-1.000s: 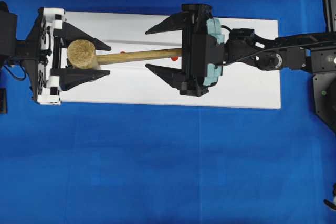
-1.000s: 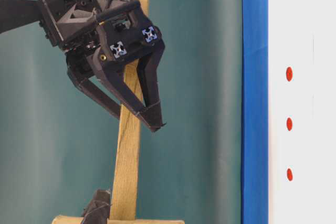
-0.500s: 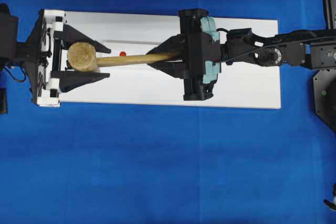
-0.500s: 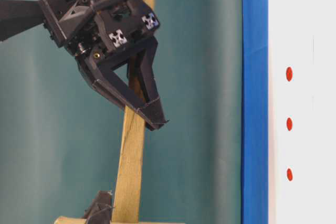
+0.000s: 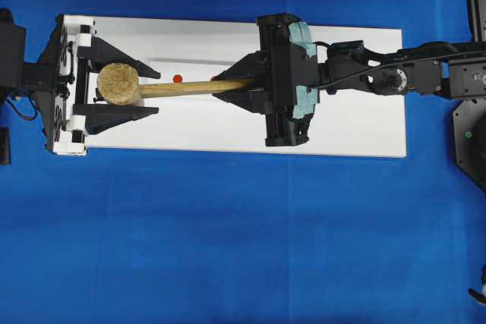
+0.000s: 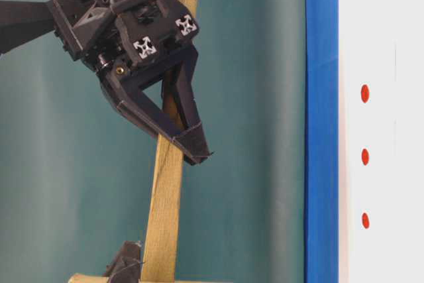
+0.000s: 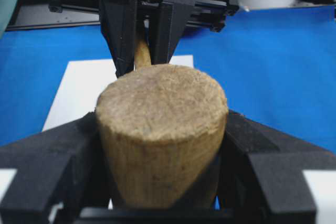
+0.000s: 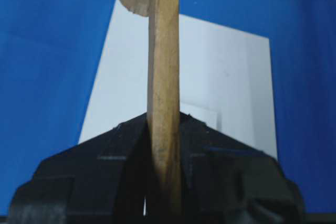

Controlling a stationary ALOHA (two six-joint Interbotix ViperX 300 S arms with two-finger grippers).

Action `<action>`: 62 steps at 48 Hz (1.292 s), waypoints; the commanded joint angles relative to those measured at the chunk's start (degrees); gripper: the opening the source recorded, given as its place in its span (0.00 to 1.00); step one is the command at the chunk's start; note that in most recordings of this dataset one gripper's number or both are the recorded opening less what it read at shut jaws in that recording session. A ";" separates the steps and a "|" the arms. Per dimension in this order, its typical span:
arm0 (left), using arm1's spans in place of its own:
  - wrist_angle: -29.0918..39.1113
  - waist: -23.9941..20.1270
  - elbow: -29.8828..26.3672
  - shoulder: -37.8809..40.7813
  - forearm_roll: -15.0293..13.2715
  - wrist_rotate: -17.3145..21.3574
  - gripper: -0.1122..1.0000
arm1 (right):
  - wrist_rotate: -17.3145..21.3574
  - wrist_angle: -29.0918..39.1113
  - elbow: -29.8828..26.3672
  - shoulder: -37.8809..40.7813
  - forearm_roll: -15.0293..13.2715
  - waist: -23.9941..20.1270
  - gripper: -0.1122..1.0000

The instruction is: Hit the mark with a hammer.

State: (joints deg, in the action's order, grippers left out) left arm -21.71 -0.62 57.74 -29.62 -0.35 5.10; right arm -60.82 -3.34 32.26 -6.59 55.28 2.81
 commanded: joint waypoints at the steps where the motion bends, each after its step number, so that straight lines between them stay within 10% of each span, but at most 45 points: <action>1: -0.44 -0.18 -1.05 -0.88 -0.18 -0.09 0.50 | -0.09 -0.62 -1.76 -1.41 0.70 0.09 0.12; 12: -0.44 -0.35 -0.79 -1.23 -0.18 -0.26 0.92 | -0.09 -0.44 -1.67 -1.41 2.64 0.09 0.12; 62: 24.79 -1.58 10.63 -32.26 -0.26 -0.79 0.89 | -0.09 1.05 5.80 -6.15 7.56 0.62 0.12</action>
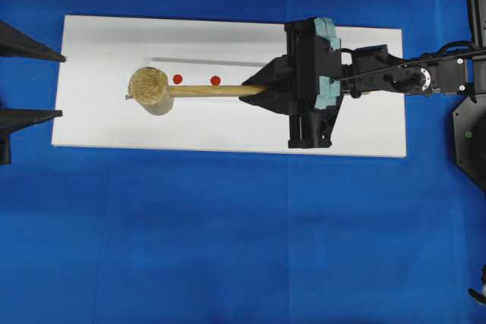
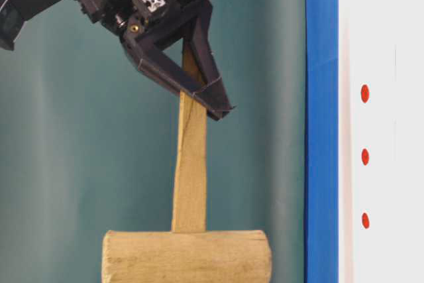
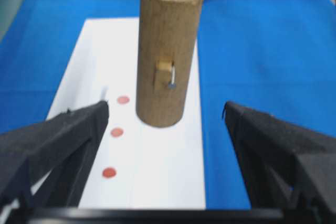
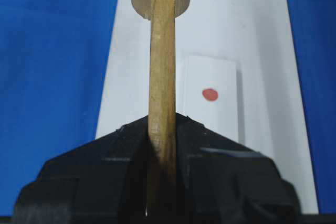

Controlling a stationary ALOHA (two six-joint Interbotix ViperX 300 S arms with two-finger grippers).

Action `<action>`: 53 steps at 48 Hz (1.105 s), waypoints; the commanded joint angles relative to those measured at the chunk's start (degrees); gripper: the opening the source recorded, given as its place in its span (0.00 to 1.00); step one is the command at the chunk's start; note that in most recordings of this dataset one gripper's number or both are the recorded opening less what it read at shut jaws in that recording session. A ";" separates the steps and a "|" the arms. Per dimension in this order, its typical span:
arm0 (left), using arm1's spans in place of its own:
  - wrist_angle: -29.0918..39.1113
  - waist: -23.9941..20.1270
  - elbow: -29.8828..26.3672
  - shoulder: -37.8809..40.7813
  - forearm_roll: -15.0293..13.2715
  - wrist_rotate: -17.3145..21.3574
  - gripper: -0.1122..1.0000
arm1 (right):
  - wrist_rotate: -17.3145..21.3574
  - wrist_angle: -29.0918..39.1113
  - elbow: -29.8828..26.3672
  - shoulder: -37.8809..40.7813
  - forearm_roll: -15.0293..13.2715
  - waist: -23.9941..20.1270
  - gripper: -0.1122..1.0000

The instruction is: Hit the mark with a hammer.

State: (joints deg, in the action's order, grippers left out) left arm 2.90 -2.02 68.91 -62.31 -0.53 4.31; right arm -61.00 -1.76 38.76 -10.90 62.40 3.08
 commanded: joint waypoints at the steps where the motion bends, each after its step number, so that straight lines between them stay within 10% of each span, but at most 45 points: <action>1: 0.18 -0.18 -0.53 0.53 0.00 -0.09 0.89 | 0.09 -0.62 -0.62 -1.85 0.44 0.62 0.12; 42: 0.26 -0.35 -0.44 0.70 0.00 -0.18 0.89 | 0.00 -4.04 0.18 2.37 1.14 5.10 0.12; 53: 0.35 -0.35 -0.44 0.70 -0.09 -0.18 0.88 | 0.09 -3.96 0.62 13.36 5.63 5.10 0.12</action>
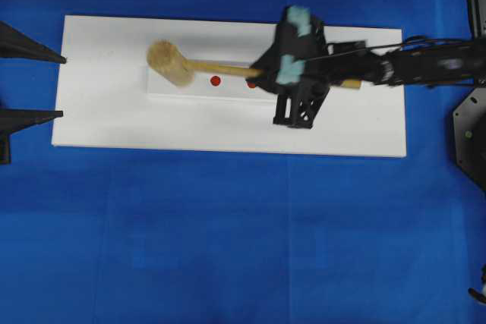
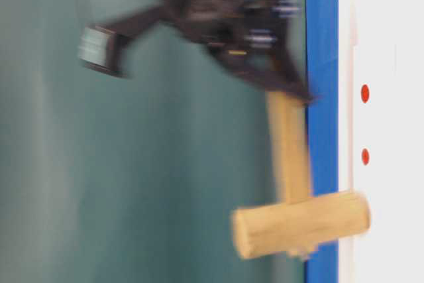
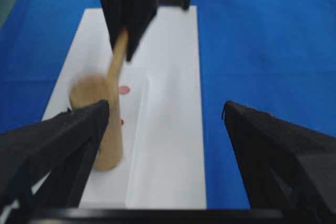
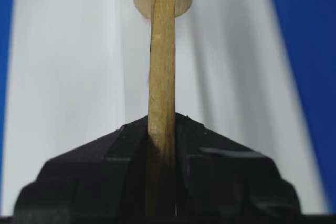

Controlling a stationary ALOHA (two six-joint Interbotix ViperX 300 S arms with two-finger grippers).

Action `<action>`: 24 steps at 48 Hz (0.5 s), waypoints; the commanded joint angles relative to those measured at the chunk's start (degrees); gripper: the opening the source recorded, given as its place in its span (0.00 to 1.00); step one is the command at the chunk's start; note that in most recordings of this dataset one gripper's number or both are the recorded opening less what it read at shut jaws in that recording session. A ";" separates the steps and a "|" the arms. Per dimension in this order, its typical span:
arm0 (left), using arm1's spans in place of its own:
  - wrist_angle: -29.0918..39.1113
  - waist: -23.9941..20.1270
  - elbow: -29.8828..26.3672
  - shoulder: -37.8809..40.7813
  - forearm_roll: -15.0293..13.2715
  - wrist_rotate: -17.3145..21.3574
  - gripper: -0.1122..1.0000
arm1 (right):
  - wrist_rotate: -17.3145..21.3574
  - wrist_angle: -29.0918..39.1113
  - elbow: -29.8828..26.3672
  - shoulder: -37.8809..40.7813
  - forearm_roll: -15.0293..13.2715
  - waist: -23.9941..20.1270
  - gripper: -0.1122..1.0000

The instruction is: Hit the mark with a hammer.

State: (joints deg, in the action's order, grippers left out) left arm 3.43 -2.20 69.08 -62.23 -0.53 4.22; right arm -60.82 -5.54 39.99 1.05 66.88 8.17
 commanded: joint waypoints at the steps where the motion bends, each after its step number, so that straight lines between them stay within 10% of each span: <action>1: -0.26 -0.18 -0.62 0.62 -0.09 -0.09 0.88 | -0.09 -0.18 -0.53 1.85 1.41 0.00 0.12; 24: -0.26 -0.18 -0.62 0.62 -0.09 0.00 0.88 | -0.62 -1.23 1.23 -6.77 1.23 0.00 0.12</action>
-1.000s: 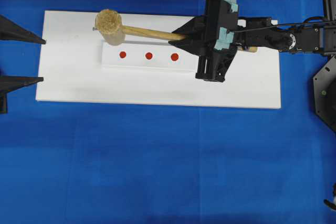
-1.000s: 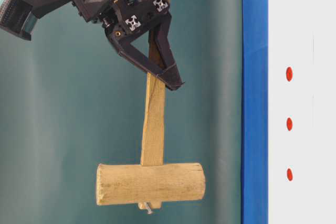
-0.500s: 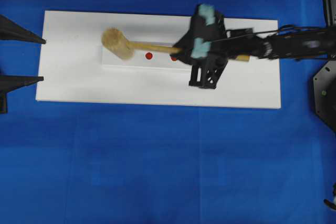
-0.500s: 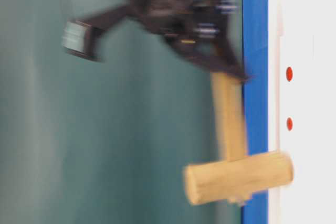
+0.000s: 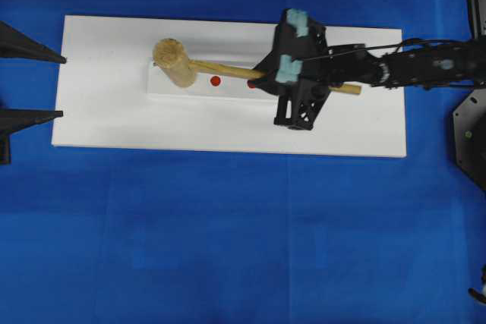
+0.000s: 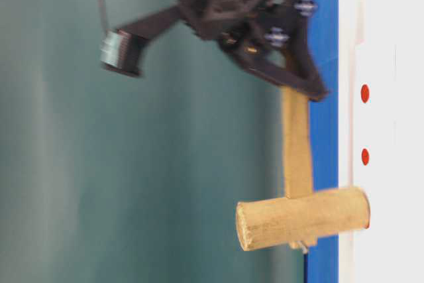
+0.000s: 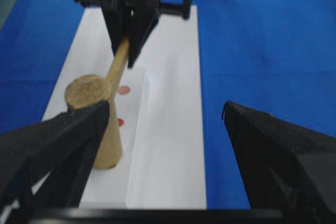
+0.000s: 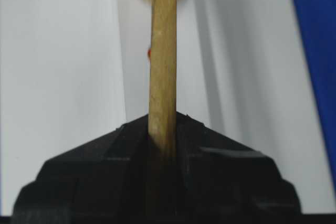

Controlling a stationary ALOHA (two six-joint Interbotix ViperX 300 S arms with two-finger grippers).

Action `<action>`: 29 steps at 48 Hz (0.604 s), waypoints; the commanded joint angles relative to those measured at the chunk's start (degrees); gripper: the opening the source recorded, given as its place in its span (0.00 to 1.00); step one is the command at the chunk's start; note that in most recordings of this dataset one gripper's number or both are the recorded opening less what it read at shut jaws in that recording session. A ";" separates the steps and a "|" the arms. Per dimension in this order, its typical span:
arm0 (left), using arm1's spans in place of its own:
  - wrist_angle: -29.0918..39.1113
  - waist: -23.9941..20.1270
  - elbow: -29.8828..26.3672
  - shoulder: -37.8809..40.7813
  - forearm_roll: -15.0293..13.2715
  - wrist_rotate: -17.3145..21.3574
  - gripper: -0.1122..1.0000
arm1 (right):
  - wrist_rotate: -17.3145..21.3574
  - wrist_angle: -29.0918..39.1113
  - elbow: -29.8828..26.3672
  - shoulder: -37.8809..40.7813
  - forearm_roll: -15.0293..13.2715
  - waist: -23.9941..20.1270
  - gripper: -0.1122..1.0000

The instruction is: Hit the mark with a hammer.

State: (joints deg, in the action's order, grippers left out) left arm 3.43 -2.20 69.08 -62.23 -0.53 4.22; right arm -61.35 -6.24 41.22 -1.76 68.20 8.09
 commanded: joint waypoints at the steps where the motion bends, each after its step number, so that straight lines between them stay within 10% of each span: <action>1: -0.26 -0.18 -0.62 0.62 0.00 0.00 0.88 | -0.18 -0.53 0.35 -4.83 -0.09 0.09 0.12; 29: -0.18 -1.58 -0.44 0.53 -0.09 0.00 0.88 | -0.09 -3.34 7.47 -15.38 -0.09 -1.49 0.12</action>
State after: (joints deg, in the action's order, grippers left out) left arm 3.52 -3.52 69.26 -62.23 -0.44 4.31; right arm -61.52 -8.96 49.57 -15.82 68.20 6.77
